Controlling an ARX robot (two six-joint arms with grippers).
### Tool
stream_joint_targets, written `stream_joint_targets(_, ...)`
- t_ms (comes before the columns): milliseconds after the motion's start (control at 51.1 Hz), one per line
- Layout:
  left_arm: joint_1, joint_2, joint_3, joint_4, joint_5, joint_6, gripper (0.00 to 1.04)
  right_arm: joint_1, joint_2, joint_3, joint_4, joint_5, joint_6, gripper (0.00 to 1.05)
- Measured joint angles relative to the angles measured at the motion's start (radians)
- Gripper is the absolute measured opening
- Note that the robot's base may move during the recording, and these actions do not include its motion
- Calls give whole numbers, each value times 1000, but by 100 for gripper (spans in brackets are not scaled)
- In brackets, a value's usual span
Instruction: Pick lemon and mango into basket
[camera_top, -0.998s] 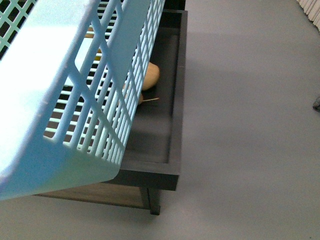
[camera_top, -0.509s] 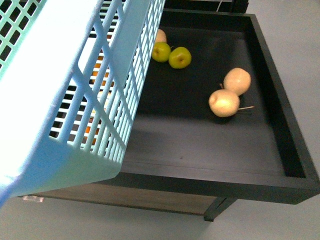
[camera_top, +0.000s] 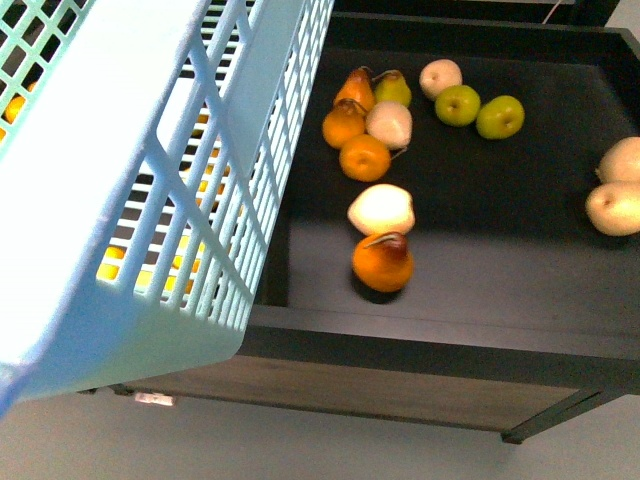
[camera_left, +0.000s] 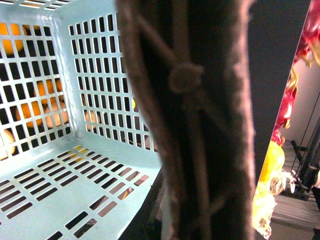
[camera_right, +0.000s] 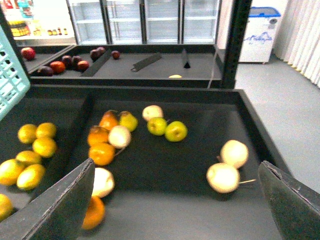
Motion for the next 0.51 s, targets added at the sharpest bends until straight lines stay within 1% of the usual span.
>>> stream_joint_targets(509, 0, 0, 0, 0, -4, 0, 5, 0, 0, 0, 0, 2, 0, 96)
